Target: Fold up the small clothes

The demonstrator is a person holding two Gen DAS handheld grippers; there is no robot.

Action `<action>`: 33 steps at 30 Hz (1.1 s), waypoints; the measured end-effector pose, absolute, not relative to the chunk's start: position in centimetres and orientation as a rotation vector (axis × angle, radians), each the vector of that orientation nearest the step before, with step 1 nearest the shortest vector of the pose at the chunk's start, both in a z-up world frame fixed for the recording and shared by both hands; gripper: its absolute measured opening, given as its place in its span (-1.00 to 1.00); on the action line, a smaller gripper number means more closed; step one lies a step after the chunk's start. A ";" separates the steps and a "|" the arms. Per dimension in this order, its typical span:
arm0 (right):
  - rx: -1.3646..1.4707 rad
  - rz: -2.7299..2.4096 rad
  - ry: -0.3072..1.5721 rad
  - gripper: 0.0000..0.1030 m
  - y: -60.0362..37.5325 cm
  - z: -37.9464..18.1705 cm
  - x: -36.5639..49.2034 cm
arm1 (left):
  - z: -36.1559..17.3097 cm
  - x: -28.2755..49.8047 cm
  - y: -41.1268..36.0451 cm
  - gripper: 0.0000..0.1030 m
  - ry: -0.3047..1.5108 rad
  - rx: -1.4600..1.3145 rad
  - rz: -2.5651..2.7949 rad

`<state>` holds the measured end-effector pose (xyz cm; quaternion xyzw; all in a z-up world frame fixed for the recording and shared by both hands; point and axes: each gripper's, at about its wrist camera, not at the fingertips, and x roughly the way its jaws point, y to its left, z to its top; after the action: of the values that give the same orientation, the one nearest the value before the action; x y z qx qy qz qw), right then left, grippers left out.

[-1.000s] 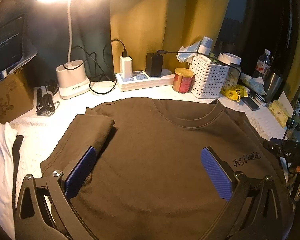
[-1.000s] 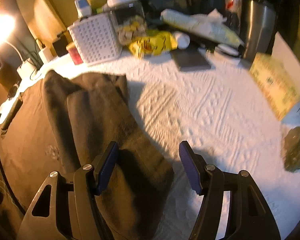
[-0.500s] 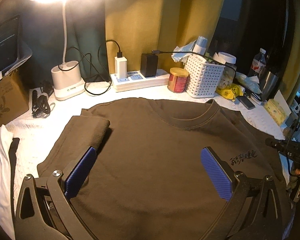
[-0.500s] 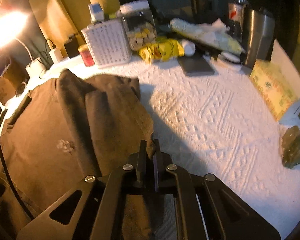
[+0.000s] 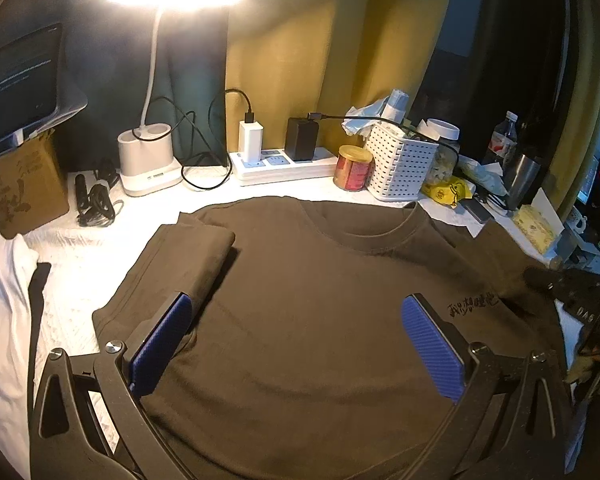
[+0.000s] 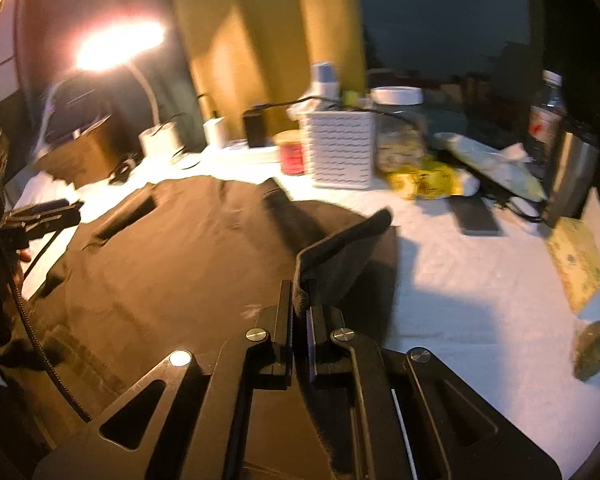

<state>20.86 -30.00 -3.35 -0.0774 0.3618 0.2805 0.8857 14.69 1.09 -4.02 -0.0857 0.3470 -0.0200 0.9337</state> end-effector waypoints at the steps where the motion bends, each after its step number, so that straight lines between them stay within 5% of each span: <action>1: -0.170 0.594 0.759 -0.88 -29.4 -3.7 20.6 | -4.1 14.4 1.2 0.99 0.711 -0.179 -0.043; 11: -0.259 0.648 0.908 -0.84 -25.9 -7.9 18.7 | -4.9 13.1 2.3 0.99 0.725 -0.202 -0.052; 16: -0.256 0.639 0.928 -0.03 -26.0 -7.6 18.3 | -5.0 13.3 2.5 0.99 0.726 -0.203 -0.049; 33: -0.183 0.456 0.902 -0.03 -30.9 -6.6 28.2 | -5.2 16.9 2.9 0.99 0.749 -0.158 -0.002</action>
<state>28.18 -30.88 -6.62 -0.0875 0.4313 0.2180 0.8711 16.88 2.91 -5.19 -0.0771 0.3653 -0.0010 0.9277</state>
